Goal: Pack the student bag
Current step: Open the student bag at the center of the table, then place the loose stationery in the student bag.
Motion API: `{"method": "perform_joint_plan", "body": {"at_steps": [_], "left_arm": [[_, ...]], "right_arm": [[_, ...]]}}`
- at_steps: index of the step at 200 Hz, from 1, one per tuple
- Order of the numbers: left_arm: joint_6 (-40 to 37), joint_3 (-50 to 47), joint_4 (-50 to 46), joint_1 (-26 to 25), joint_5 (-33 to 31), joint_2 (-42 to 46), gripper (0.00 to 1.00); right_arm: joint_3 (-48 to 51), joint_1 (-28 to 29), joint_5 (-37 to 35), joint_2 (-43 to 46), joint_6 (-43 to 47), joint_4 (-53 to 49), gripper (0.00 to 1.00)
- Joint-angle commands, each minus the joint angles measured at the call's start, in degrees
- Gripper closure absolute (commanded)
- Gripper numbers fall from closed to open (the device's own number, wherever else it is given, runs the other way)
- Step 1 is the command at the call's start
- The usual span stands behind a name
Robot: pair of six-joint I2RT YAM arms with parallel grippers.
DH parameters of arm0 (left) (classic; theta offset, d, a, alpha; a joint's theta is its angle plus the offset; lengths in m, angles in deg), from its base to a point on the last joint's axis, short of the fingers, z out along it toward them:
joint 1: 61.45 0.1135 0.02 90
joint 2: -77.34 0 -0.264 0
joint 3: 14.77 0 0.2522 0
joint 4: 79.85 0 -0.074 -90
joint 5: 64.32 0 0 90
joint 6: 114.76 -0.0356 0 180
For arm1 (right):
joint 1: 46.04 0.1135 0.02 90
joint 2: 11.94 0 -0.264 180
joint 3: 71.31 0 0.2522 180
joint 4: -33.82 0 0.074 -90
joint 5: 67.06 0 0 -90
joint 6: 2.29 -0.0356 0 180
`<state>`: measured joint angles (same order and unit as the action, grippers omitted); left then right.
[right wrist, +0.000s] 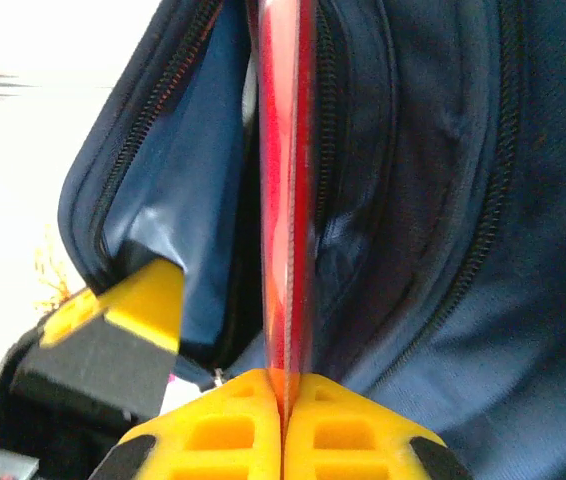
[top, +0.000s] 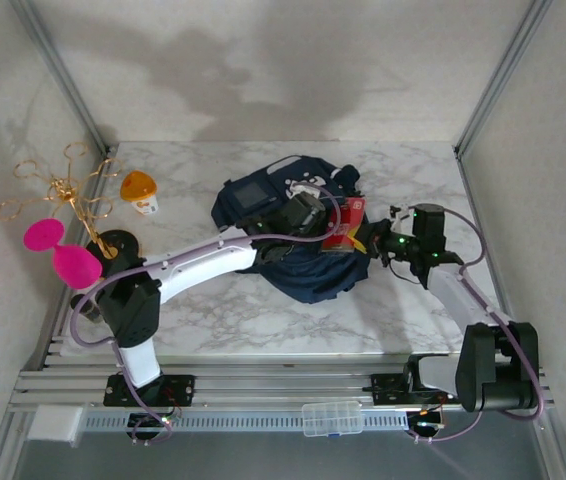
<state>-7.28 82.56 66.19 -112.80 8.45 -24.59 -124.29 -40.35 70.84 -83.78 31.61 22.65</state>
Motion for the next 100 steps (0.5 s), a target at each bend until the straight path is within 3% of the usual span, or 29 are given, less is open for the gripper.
{"method": "perform_joint_plan", "body": {"at_steps": [1,33,58,100], "left_arm": [[7.24,-0.63,1.38,-2.64,-1.4,5.48,1.0],[13.95,-0.76,0.32,-3.22,-1.59,4.9,1.0],[14.85,-1.58,0.22,-3.1,-4.95,5.05,1.0],[16.06,-3.39,2.31,-0.34,-3.1,6.17,1.0]], "right_arm": [[-2.35,3.73,-7.13,-2.33,-8.06,9.67,1.0],[0.24,10.8,-17.43,-3.84,-15.85,16.3,1.0],[-0.59,15.39,-21.75,-5.22,-14.95,17.83,1.0],[-3.58,16.95,-21.99,-4.49,-4.46,6.9,0.77]]}}
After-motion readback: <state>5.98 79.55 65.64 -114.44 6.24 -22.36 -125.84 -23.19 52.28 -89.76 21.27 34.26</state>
